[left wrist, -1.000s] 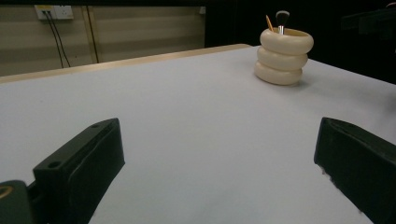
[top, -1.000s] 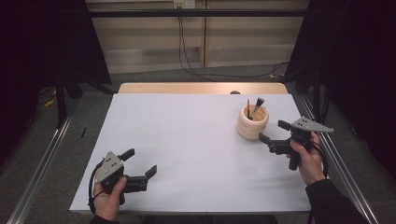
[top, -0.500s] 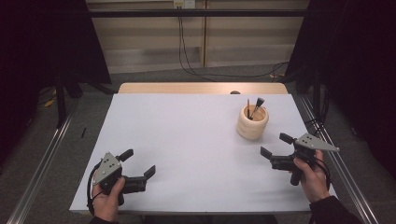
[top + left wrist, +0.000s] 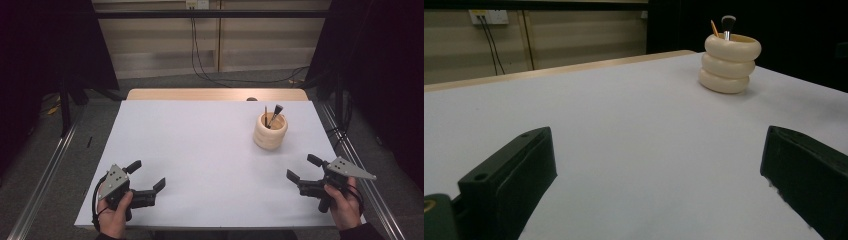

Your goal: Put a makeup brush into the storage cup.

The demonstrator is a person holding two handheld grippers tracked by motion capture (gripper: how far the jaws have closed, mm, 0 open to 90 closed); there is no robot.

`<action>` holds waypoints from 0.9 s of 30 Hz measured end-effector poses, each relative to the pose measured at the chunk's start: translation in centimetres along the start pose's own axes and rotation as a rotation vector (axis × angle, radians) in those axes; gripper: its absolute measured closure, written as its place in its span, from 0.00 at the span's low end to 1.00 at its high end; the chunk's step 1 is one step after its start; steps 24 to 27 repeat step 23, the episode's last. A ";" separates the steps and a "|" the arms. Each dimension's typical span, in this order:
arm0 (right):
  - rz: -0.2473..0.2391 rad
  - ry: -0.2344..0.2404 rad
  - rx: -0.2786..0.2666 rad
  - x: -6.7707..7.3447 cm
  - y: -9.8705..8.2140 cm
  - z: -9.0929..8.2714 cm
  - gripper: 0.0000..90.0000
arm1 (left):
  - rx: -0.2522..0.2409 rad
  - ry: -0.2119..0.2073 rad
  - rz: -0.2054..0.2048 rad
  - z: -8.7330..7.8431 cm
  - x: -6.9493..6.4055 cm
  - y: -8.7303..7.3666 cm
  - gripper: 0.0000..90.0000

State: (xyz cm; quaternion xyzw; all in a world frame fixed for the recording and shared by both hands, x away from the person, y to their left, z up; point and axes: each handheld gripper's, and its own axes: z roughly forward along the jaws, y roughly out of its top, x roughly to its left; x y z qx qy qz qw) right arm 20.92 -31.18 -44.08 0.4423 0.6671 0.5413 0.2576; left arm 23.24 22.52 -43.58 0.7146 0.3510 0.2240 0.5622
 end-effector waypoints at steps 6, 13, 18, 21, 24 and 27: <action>-0.023 -0.015 -0.008 0.0 -0.6 -0.9 0.00 | -0.001 -0.002 0.011 -0.2 -0.1 0.1 0.01; 0.020 -0.016 -0.030 -0.5 -0.7 -1.8 0.00 | -0.015 0.001 -0.006 -0.5 0.1 0.1 0.01; 0.010 -0.009 -0.020 -0.5 -0.8 -1.6 0.00 | -0.011 0.014 -0.010 -0.4 0.2 0.0 0.01; 0.011 -0.008 -0.012 -0.6 -0.9 -1.5 0.00 | -0.009 0.018 -0.015 -0.4 0.4 0.0 0.01; 0.017 -0.004 -0.004 -0.5 -1.0 -1.3 0.00 | -0.007 0.016 -0.014 -0.4 0.4 0.0 0.01; 0.017 -0.004 -0.004 -0.5 -1.0 -1.3 0.00 | -0.007 0.016 -0.014 -0.4 0.4 0.0 0.01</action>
